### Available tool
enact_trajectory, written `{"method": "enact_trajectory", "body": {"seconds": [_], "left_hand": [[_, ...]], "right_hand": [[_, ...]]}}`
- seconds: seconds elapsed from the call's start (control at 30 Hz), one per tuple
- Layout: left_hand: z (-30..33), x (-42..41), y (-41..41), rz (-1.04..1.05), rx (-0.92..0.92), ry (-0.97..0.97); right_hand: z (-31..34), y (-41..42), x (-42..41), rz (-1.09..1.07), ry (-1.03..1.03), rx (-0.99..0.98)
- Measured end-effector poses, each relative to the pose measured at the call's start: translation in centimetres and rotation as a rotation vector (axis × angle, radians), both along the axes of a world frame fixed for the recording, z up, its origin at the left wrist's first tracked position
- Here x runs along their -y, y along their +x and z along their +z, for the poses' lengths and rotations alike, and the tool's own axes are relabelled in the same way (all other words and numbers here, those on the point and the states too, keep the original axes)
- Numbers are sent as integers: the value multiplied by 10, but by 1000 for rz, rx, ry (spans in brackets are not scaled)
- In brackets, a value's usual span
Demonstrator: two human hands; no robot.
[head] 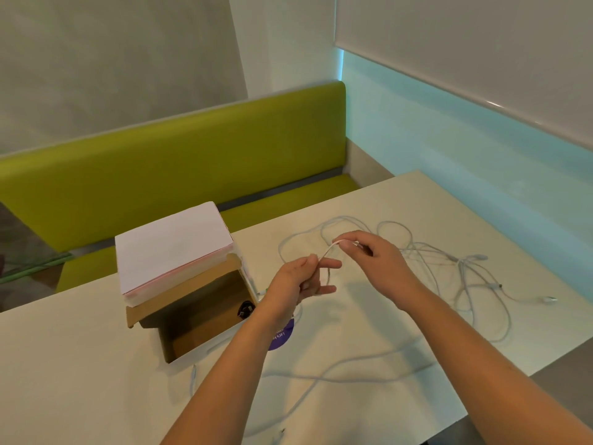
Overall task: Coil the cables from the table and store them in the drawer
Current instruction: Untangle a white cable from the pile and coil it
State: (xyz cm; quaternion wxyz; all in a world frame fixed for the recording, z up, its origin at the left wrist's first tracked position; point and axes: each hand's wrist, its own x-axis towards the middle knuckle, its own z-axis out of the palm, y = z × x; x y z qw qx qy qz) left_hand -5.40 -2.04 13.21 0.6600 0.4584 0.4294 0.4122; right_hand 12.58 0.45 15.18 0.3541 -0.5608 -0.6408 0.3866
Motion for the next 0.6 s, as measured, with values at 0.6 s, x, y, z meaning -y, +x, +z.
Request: {"method": "enact_trajectory", "body": {"seconds": [0.6], "left_hand": [[7, -19, 21, 297, 27, 92]], "right_hand": [[-28, -13, 28, 192, -64, 509]]}}
